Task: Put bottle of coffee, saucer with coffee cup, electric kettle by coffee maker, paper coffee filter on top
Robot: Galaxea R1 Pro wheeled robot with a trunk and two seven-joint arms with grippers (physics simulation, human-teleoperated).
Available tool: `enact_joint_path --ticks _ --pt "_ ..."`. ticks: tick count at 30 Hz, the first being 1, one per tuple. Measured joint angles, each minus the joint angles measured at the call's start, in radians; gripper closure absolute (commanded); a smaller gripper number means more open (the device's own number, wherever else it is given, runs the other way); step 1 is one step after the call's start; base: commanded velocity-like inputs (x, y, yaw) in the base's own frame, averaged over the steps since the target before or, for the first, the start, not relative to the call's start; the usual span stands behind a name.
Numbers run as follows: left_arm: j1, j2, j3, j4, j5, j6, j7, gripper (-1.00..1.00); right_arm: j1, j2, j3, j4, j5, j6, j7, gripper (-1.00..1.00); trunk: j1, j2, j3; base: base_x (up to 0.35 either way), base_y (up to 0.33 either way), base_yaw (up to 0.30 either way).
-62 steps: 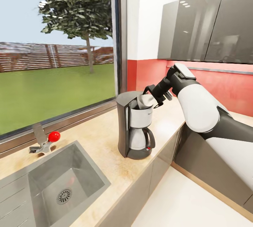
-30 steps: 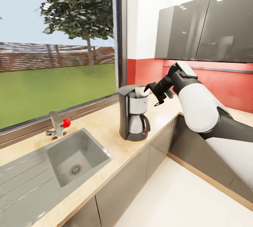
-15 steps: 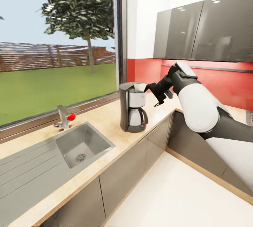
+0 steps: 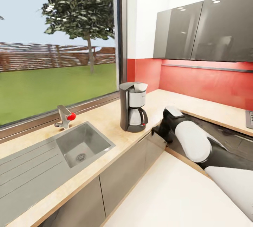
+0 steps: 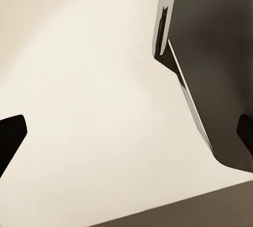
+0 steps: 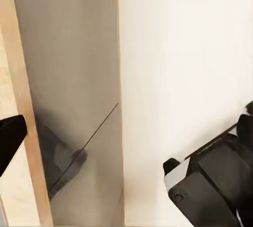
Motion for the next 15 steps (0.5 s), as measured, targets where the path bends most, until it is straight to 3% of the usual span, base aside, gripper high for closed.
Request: enact_joint_path --ticks 1,2,3,4,5,6,7,8,11,15 --pt "0.000 0.000 0.000 -0.001 0.000 0.000 0.000 -1.00 0.029 0.000 0.000 0.001 0.039 0.000 0.023 -1.00 0.000 0.001 0.000 0.000 0.000 0.000" --pt "0.000 -0.001 -0.001 -0.002 -0.001 0.000 0.000 -1.00 0.080 0.000 0.001 0.002 0.120 0.000 0.073 -1.00 0.000 0.000 0.000 0.000 0.000 0.000" --pt "0.000 -0.001 -0.002 -0.003 -0.002 0.000 0.000 -1.00 0.167 0.000 0.001 0.003 0.255 -0.001 0.163 -1.00 0.000 0.000 0.000 0.000 0.000 0.000" --pt "0.000 -0.002 -0.002 -0.004 -0.002 0.000 0.000 -1.00 0.202 0.000 -0.001 0.004 0.308 0.000 0.197 -1.00 0.000 0.001 0.000 0.000 0.000 0.000" --pt "0.000 -0.003 -0.003 -0.005 -0.002 0.000 0.000 -1.00 0.252 0.000 0.000 0.004 0.407 0.000 0.262 -1.00 0.000 0.000 0.000 0.000 0.000 0.000" --pt "0.000 -0.003 -0.003 -0.005 -0.003 0.000 0.000 -1.00 0.288 -0.001 -0.001 0.005 0.457 0.000 0.295 -1.00 0.000 0.001 0.000 0.000 0.000 0.000" --pt "0.000 -0.003 -0.004 -0.005 -0.003 0.000 0.000 -1.00 0.349 -0.001 0.003 0.005 0.595 -0.002 0.387 -1.00 0.000 0.000 0.000 0.000 0.000 0.000" --pt "0.000 -0.002 -0.004 -0.006 -0.003 0.000 0.000 -1.00 0.424 -0.002 0.000 0.006 0.676 -0.004 0.447 -1.00 0.000 0.001 0.000 0.000 0.000 0.000" --pt "0.000 0.000 -0.004 -0.006 -0.003 -0.001 0.000 -1.00 0.507 -0.002 0.006 0.007 0.787 -0.021 0.544 -1.00 0.000 0.000 0.000 0.000 0.000 0.000" --pt "0.000 0.000 -0.003 -0.008 -0.002 -0.002 0.000 -1.00 0.631 -0.003 0.010 0.007 0.877 -0.080 0.654 -1.00 0.000 0.000 0.000 0.000 0.000 0.000"
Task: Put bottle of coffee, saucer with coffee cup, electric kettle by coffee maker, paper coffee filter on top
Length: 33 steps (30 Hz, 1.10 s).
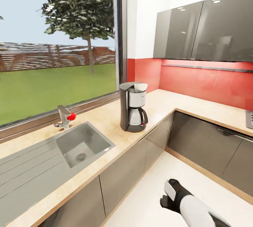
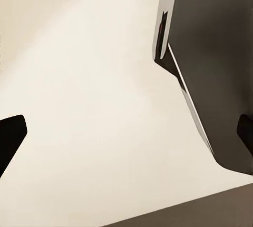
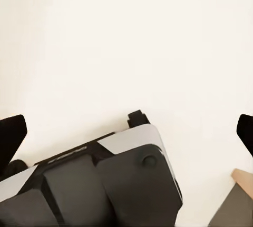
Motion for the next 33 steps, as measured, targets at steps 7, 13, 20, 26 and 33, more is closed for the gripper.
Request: enact_joint_path --ticks 7,13,20,26,33 --pt "-0.001 -0.004 0.001 -0.005 0.000 -0.010 -0.001 -1.00 0.171 -0.010 0.000 0.007 0.169 -0.191 0.237 -1.00 0.000 0.000 0.000 0.000 0.000 0.000" --pt "-0.002 -0.006 0.001 -0.005 0.000 -0.098 -0.001 -1.00 0.256 -0.050 0.002 0.104 0.391 -0.415 0.447 -1.00 0.000 0.000 0.000 0.000 0.000 0.000" --pt "-0.002 -0.006 0.004 -0.003 0.001 -0.132 -0.001 -1.00 0.274 -0.101 0.002 0.161 0.454 -0.556 0.487 -1.00 0.000 0.000 0.000 0.000 0.000 0.000" --pt "-0.002 -0.006 0.010 -0.003 0.005 -0.135 -0.001 -1.00 0.295 -0.108 0.002 0.167 0.462 -0.571 0.494 -1.00 0.000 0.000 0.000 0.000 0.000 0.000" --pt "-0.002 -0.004 0.014 -0.003 0.006 -0.135 -0.001 -1.00 0.303 -0.107 0.002 0.168 0.462 -0.572 0.490 -1.00 0.000 0.000 0.000 0.000 0.000 0.000"
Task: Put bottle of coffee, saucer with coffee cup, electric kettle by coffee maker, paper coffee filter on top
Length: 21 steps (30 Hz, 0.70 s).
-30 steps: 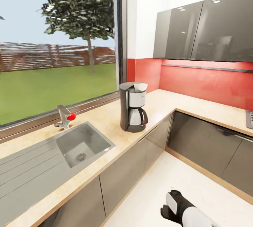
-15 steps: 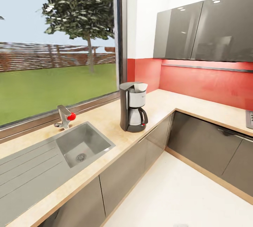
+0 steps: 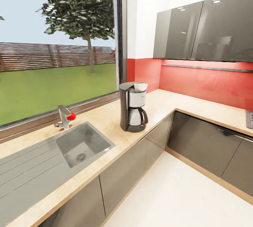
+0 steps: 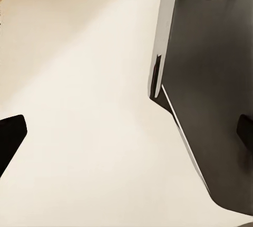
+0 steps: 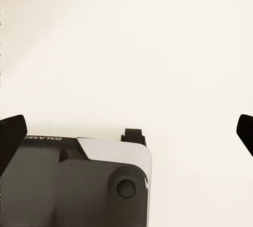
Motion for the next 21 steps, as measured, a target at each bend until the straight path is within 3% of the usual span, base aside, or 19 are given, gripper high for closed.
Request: enact_joint_path --ticks 8,21 --pt "0.000 0.003 0.001 0.000 0.002 0.000 0.000 -1.00 0.001 0.002 0.000 0.001 0.000 0.000 -0.001 -1.00 0.000 0.000 0.000 0.000 0.000 0.018" --pt "0.000 -0.003 -0.002 -0.001 0.003 -0.003 0.000 -1.00 0.004 0.003 0.000 0.001 0.000 0.000 -0.004 -1.00 0.000 0.000 -0.001 0.000 0.000 0.264"
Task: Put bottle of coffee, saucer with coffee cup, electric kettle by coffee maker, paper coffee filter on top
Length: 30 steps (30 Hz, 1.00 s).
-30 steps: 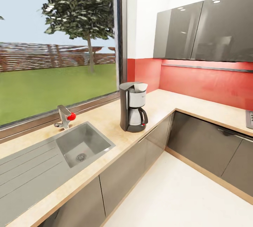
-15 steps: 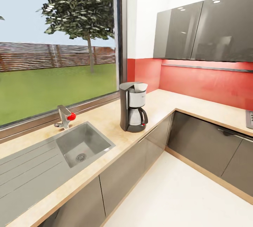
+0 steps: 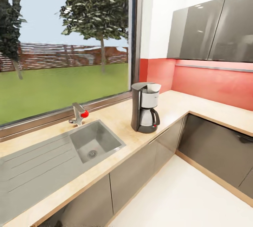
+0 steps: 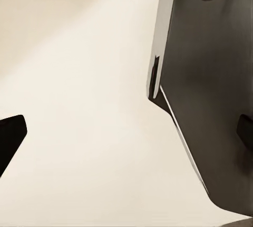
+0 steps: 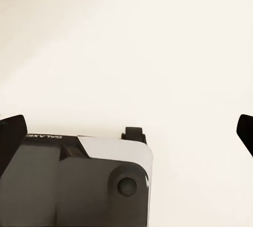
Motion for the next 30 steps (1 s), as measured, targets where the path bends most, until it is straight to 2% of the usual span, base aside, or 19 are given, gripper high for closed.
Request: enact_joint_path --ticks 22,30 --pt "0.000 -0.002 0.001 -0.001 0.002 -0.008 0.000 -1.00 0.007 -0.001 -0.001 0.000 -0.001 0.000 0.000 -1.00 0.000 0.000 -0.009 0.000 0.000 0.277" --pt "0.000 0.000 -0.008 0.001 -0.007 -0.023 0.000 -1.00 0.014 0.000 -0.001 0.000 -0.001 0.000 0.000 -1.00 0.000 0.000 -0.012 0.000 0.000 0.277"
